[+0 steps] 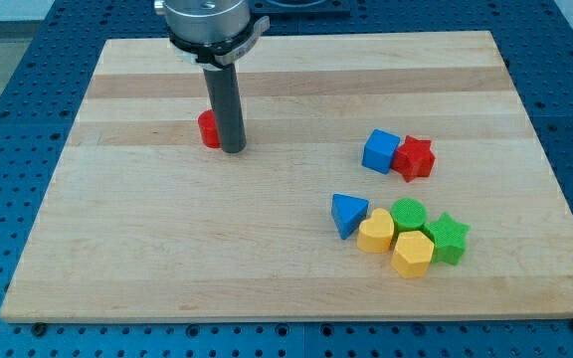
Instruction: Push the red circle towards the bottom left corner of the board
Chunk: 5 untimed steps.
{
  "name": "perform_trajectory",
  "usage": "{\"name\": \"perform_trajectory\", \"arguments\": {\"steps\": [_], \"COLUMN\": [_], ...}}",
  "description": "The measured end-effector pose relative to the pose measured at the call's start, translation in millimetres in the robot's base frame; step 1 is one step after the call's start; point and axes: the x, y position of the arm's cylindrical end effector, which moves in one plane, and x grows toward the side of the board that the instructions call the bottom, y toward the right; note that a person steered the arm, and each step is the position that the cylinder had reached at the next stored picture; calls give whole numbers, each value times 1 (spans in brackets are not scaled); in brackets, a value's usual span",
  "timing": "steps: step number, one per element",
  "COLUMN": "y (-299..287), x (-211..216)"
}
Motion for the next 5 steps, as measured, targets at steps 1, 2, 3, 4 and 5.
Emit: {"name": "perform_trajectory", "arguments": {"steps": [1,2,3,4,5], "y": [24,1,-28,-47,-40], "x": [-41,-60,7,78,82]}}
